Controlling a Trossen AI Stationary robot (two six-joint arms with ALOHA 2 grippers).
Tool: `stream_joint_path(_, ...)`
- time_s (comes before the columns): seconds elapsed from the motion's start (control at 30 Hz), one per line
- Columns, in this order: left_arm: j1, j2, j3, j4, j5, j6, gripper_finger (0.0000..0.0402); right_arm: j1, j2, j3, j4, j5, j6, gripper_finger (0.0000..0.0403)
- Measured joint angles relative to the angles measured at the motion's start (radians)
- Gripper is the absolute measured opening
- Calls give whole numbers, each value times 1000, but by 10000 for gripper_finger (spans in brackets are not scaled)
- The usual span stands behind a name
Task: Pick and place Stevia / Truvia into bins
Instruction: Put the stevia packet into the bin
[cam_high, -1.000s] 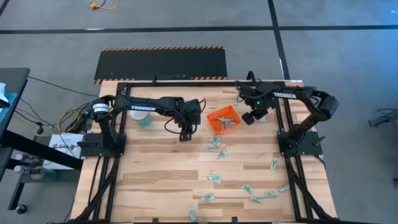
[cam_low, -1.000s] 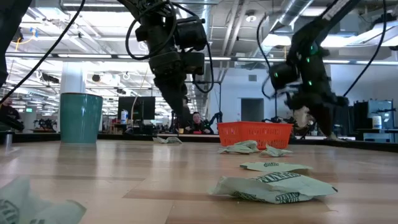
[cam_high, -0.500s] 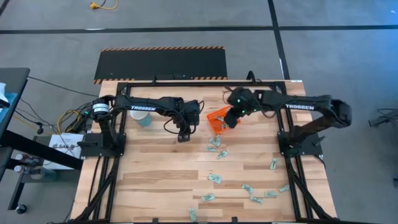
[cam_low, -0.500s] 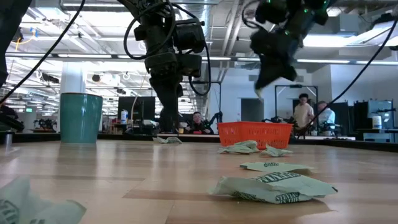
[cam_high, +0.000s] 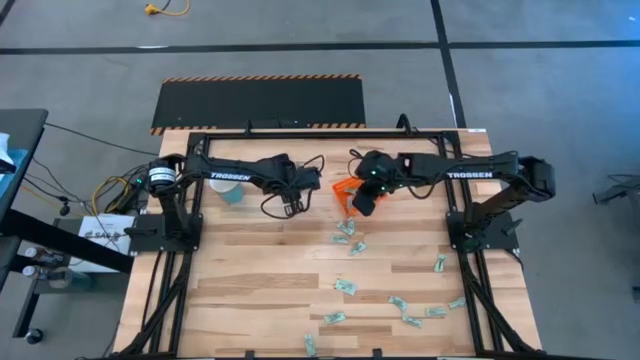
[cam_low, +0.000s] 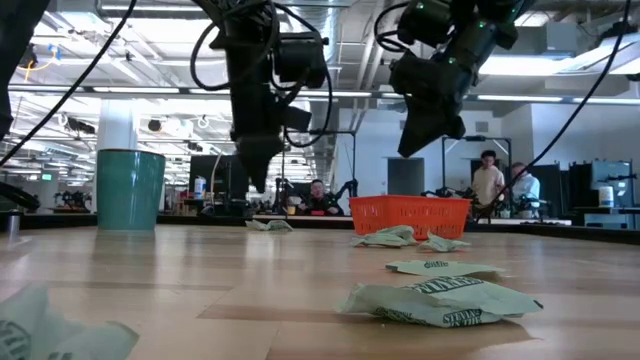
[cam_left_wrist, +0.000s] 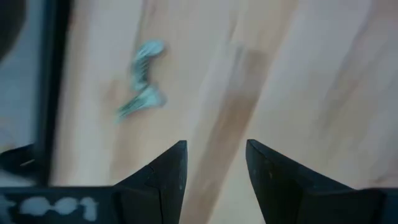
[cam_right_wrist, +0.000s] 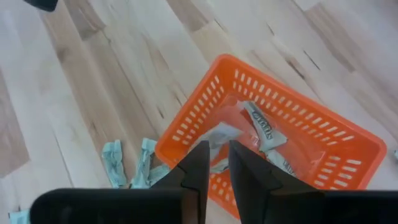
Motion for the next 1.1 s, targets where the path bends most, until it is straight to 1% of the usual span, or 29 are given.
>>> stream_joint_path(0.03,-4,0,0,-19,-18,0,155,-2,-1,0,-1,0,-1,58)
stream_joint_path(0.1,-4,0,0,-34,-22,0,155,-9,-6,0,4,0,-1,62)
stream_joint_path(0.27,-4,0,0,-34,50,-1,155,-15,-6,0,19,1,-2,75)
stream_joint_path(0.57,-3,0,0,-32,142,-1,155,-12,-6,0,17,0,-10,113)
stream_joint_path(0.67,-4,0,0,-32,201,45,155,-13,-6,0,8,1,-10,124)
stream_joint_path(0.8,-3,0,0,-29,292,173,155,-13,-16,0,-88,0,-24,132)
stream_joint_path(0.9,-1,0,0,-29,357,249,155,-6,-36,0,-204,6,-12,133)
stream_joint_path(1.0,4,0,0,-40,419,261,155,25,-62,0,-325,35,59,131)
stream_joint_path(1.1,4,0,-12,-46,487,246,155,88,-93,0,-463,54,196,127)
